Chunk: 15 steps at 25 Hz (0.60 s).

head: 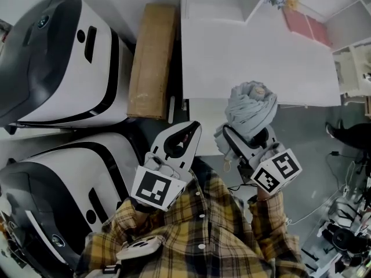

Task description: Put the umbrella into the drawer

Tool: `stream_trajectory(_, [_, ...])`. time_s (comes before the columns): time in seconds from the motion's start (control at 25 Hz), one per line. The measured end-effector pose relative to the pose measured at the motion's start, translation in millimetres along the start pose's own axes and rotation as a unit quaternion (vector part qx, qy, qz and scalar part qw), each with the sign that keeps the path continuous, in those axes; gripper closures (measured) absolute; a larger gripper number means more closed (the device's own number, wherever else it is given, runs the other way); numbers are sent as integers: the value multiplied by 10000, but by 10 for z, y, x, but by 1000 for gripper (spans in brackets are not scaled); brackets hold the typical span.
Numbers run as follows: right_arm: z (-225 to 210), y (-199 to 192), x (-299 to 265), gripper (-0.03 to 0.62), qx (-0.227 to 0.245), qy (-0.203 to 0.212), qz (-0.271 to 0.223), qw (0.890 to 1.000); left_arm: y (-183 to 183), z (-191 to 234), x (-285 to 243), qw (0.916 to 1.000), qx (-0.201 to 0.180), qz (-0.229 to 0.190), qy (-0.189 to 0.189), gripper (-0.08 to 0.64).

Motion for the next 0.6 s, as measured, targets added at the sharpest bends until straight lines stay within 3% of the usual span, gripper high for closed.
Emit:
stream_trajectory(0.4, [-221, -249, -223, 285, 341, 111, 585, 9976, -168, 63, -22, 9996, 42, 271, 46, 534])
stream_trajectory(0.6, [-322, -413, -337, 285, 786, 148, 1007, 9917, -260, 61, -55, 9994, 50, 355, 36, 534])
Point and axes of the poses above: the fingertips, and each gripper's own axes: x backward along the fingers, z to its left, y out of its top, the point moved 10 cm from there along x, backward along the fingers, and after that the axes turned 7 degrees about y, right-handed, at the moved point
